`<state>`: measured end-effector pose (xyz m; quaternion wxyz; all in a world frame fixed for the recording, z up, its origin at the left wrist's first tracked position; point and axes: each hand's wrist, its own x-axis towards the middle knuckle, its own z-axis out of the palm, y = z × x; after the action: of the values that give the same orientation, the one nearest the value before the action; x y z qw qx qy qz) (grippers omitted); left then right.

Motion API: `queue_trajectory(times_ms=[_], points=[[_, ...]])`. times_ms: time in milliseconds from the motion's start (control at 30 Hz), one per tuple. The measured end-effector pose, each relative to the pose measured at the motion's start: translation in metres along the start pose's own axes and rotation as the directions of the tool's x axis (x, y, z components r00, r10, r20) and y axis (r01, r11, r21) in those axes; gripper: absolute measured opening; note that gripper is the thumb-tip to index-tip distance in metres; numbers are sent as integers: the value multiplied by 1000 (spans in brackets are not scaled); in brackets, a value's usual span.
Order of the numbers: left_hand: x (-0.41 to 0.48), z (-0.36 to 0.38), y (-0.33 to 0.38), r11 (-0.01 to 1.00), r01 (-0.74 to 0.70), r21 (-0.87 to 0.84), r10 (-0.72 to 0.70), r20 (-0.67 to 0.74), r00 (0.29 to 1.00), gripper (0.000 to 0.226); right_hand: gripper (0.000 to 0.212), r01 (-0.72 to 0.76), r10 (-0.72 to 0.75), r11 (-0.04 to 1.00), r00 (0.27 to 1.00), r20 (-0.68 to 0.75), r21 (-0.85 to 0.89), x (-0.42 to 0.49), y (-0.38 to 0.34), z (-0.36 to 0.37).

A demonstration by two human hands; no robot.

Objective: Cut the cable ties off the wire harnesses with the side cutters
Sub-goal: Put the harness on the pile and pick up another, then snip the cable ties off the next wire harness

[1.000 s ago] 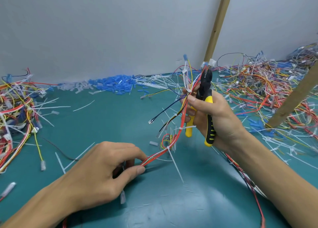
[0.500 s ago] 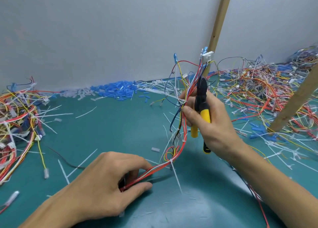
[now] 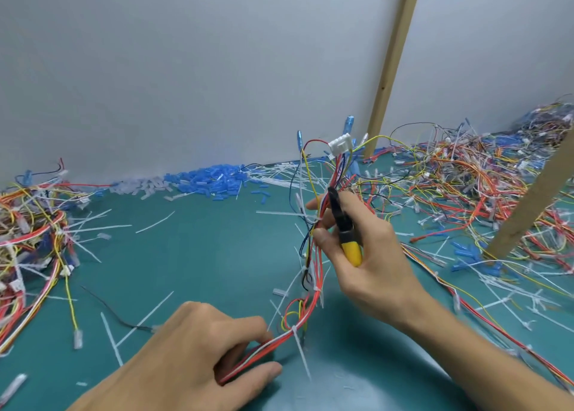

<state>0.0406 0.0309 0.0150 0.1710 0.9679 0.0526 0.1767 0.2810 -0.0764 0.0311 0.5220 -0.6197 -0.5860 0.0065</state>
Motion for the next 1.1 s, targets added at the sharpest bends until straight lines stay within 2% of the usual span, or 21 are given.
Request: queue_trajectory(times_ms=[133,267,367,467,533,567,600,667,733,833,933,1000,1100], points=[[0,-2,0,996,-27,-90,26,-9,1000,26,21,-23,21,997,1000,20,76,-1,-2,1],[2,-4,-1,980,-51,-193,40,-61,997,51,23,-136,111,939,989,96,315,-1,-2,-4],[1,-6,-2,964,-5,-267,-41,-165,985,58,25,-291,144,769,946,289,569,-2,-3,-8],[0,-5,-3,950,45,-310,-132,-266,955,38,31,-447,49,541,862,504,712,-3,-8,-7],[1,-2,-3,893,76,-444,-210,-260,943,27,34,-510,-13,485,808,589,710,-5,-11,-8],[1,0,-4,836,93,-540,-256,-234,938,27,34,-519,-21,515,788,616,682,-6,-13,-9],[3,2,-4,767,102,-633,-292,-203,934,30,33,-494,-7,602,783,623,627,-8,-14,-10],[4,3,-6,666,94,-740,-310,-160,937,44,26,-353,33,819,817,576,453,-10,-18,-8],[6,4,-8,609,81,-789,-269,-109,957,50,22,-231,16,906,855,518,354,-12,-22,-2],[10,8,-6,447,120,-886,-296,-20,955,51,14,-97,-11,970,899,437,225,-13,-25,9],[15,15,-3,281,157,-947,-426,24,904,52,23,122,-135,991,912,387,59,-17,-28,17],[15,15,-2,229,172,-958,-460,49,886,53,23,200,-173,979,914,368,-35,-20,-30,22],[15,10,-4,161,170,-972,-504,67,861,54,29,235,-187,967,913,362,-93,-20,-28,23]])
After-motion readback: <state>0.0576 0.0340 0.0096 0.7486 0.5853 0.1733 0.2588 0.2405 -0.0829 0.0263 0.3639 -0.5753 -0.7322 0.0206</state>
